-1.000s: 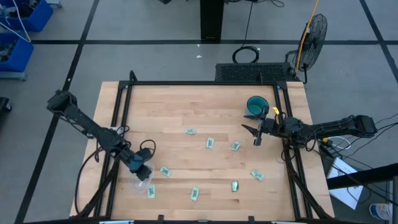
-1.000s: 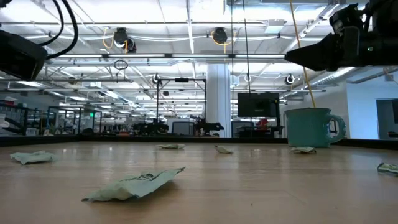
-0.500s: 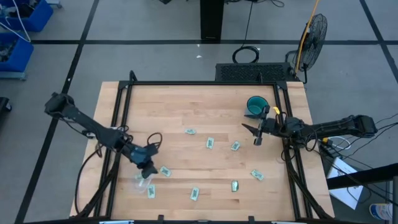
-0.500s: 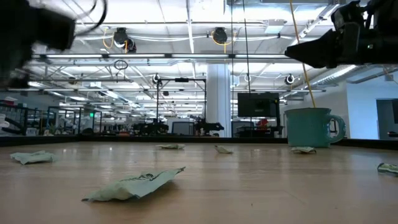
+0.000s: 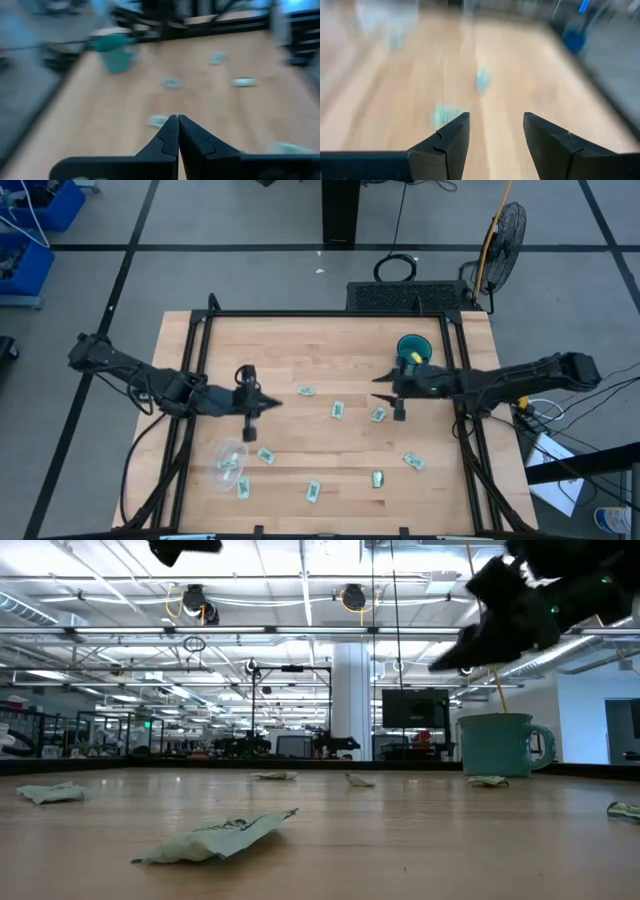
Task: Pick and place Stevia / Truvia into bins
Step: Put the white stevia packet into the transparent bin
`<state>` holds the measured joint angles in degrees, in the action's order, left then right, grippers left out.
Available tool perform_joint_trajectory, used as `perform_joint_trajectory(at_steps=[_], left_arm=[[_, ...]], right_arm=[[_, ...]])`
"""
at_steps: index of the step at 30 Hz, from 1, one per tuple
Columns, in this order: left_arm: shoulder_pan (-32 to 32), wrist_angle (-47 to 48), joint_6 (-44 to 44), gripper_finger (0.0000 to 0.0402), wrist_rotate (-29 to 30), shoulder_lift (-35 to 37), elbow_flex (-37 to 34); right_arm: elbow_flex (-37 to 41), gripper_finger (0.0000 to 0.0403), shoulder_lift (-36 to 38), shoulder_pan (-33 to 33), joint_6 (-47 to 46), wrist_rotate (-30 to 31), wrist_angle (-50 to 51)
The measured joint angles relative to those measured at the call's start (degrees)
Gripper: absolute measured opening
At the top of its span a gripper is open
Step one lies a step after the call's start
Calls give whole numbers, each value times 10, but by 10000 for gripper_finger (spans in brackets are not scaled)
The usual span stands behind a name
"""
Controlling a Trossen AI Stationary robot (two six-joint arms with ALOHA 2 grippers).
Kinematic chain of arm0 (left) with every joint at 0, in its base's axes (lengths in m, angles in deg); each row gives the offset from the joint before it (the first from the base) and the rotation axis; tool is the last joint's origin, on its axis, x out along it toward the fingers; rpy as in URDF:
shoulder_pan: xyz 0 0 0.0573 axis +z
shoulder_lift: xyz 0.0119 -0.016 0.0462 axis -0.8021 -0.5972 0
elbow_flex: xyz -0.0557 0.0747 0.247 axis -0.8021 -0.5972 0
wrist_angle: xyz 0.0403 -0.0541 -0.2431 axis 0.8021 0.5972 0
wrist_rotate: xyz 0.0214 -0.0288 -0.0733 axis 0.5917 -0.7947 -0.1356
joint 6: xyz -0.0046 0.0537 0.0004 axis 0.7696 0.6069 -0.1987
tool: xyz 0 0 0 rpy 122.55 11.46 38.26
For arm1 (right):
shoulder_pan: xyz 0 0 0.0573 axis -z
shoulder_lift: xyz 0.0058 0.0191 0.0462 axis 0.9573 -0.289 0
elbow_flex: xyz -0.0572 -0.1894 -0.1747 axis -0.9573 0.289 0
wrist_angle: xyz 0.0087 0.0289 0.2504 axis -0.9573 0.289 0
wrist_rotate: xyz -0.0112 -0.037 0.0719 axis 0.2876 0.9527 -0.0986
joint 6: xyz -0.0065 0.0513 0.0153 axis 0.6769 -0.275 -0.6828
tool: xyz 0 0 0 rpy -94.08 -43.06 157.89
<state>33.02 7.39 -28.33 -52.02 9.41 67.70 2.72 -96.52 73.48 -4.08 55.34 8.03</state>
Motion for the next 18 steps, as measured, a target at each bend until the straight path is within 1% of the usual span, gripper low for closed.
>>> perform_joint_trajectory(at_steps=[2, 5, 7, 10, 13, 15, 18], left_arm=[[15, 5, 1, 6, 21, 0, 0], [36, 20, 3, 21, 21, -1, 0], [48, 22, 9, 41, 22, -8, 0], [65, 27, 16, 76, 22, -20, 0], [80, 29, 16, 107, 21, -43, 0], [89, 27, 20, 122, 21, -59, -1], [102, 27, 47, 135, 22, -79, -1]], right_arm=[[-40, 180, -37, 0, -1, 0, 89], [-76, 180, -79, -4, -13, -5, 208], [-83, 180, -94, -9, -22, -15, 252], [-81, 180, -104, -21, -59, -16, 290], [-68, 180, -105, -36, -67, -14, 296], [-52, 180, -105, -49, -53, -17, 248], [-14, 180, -110, -65, -13, -37, 158]])
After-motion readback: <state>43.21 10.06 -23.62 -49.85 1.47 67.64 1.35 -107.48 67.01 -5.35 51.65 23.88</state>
